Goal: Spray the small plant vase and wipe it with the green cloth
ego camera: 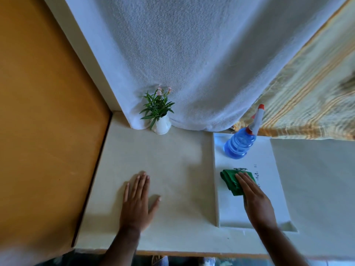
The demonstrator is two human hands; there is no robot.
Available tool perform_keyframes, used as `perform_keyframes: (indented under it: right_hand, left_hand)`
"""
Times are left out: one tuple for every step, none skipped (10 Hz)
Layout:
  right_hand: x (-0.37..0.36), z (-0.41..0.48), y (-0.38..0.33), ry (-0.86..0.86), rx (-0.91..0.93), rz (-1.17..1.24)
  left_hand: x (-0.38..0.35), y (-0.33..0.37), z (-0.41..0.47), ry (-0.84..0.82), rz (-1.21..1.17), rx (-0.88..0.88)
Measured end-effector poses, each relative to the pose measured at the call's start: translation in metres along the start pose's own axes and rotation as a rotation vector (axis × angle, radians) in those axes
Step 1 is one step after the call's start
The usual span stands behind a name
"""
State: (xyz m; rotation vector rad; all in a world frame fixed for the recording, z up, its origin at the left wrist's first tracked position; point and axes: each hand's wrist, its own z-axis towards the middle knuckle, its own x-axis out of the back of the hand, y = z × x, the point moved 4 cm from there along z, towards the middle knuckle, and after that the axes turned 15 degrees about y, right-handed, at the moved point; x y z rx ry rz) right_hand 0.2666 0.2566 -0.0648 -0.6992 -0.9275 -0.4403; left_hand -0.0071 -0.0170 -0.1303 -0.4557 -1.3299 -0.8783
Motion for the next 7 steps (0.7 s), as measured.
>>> perform_keyframes:
  right_hand:
    - [-0.008, -0.013, 0.009, -0.074, -0.031, -0.05]
    - [-0.02, -0.022, 0.012, -0.156, 0.026, -0.135]
    - [-0.029, -0.033, 0.011, -0.185, 0.073, -0.206]
    - [-0.032, -0.038, 0.009, -0.254, 0.054, -0.244]
    - [-0.028, -0.035, 0.007, -0.279, 0.042, -0.25]
    - [-0.017, -0.022, -0.005, -0.231, 0.1, -0.216]
    - [-0.009, -0.001, -0.03, -0.194, 0.186, -0.173]
  left_hand:
    - [0.0, -0.002, -0.002, 0.002, 0.013, -0.004]
    - [-0.003, 0.0, 0.0, 0.003, 0.025, -0.01]
    - [-0.004, 0.002, -0.002, 0.001, 0.044, -0.024]
    - [-0.003, 0.002, -0.003, -0.015, 0.058, -0.03]
    - [-0.001, 0.006, -0.002, -0.039, 0.044, -0.029]
    - [0.005, 0.012, 0.002, -0.187, 0.031, -0.003]
    - [0.008, 0.013, 0.007, -0.282, 0.04, 0.042]
